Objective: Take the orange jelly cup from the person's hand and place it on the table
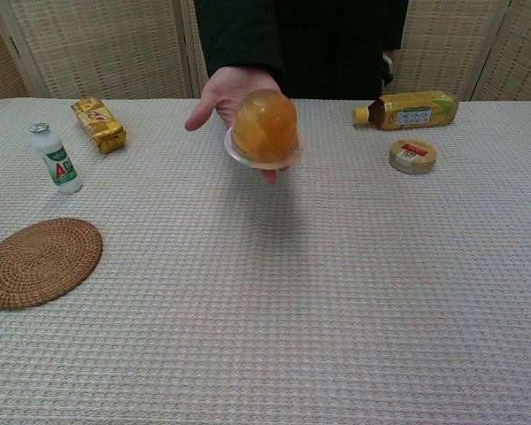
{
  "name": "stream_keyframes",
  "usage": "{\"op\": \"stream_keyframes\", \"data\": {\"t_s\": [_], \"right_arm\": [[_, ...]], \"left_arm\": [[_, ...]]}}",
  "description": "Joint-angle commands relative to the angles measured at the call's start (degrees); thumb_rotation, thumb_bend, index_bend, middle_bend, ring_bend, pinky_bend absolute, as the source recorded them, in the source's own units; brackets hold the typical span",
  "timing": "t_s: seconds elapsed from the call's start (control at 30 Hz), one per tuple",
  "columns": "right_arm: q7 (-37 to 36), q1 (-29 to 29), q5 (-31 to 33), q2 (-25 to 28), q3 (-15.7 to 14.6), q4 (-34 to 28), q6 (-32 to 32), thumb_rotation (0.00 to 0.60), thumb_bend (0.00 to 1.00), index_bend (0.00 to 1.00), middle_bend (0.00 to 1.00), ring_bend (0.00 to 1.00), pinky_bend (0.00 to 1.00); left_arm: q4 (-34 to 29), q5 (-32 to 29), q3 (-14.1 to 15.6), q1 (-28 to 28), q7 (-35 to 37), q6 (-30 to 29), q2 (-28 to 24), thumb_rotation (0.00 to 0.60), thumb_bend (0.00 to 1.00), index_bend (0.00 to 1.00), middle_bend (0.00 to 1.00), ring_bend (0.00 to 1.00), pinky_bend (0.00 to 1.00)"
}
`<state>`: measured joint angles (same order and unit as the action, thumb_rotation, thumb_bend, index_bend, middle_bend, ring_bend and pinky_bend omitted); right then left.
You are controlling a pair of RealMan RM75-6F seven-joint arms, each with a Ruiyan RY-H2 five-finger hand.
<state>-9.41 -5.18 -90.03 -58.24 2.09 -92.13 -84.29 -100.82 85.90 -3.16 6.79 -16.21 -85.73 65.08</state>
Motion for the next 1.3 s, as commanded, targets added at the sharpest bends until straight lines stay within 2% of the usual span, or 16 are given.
{"op": "stream_keyframes", "data": {"t_s": [0.03,0.4,0.63,0.77,0.93,1.13,1.3], "right_arm": [[-0.1,-0.1,-0.2,-0.2,0.1,0.3,-0.2,0.6,0.22,0.0,0.08,0.02,0.07],[-0.3,-1.1,-1.9,-0.7,-0.2,0.4,0.4,0.6,0.22,0.0,0.08,0.02,0.07],[1.2,-6.2,-6.8,-0.9,0.9,-2.0,3.4,0.6,0.22,0.0,0.08,0.02,0.07],[4.0,-12.1,-8.9,-1.2,2.3,-5.7,9.6,0.6,0.22,0.0,0.08,0.02,0.07],[5.9,-19.9,-8.2,-3.4,4.7,-9.6,18.8,0.6,0.22,0.0,0.07,0.02,0.07],[9.3,-30.0,0.1,-9.1,9.8,-11.3,31.4,0.6,0.22,0.0,0.01,0.0,0.04],[14.5,-37.4,7.9,-16.4,13.1,-7.5,38.4,0.6,0.22,0.0,0.01,0.0,0.04]], "left_arm": [[0.0,-0.1,-0.1,0.0,0.0,0.0,0.0,0.6,0.14,0.09,0.0,0.0,0.16],[-0.4,-0.3,-0.1,0.0,-0.1,-0.1,-0.5,0.6,0.14,0.09,0.0,0.0,0.16],[-0.8,0.2,0.2,-0.3,-0.2,-0.5,-0.6,0.6,0.14,0.09,0.0,0.0,0.16],[-0.9,0.5,0.3,-0.6,0.0,-1.0,-0.7,0.6,0.14,0.09,0.0,0.0,0.16],[-0.9,0.7,0.6,-1.2,0.3,-1.7,-1.1,0.6,0.14,0.09,0.0,0.0,0.16],[-1.0,0.8,0.8,-1.9,0.9,-2.3,-1.6,0.6,0.14,0.09,0.0,0.0,0.16],[-0.6,0.5,1.0,-2.6,1.6,-2.9,-2.0,0.6,0.14,0.09,0.0,0.0,0.16]]}}
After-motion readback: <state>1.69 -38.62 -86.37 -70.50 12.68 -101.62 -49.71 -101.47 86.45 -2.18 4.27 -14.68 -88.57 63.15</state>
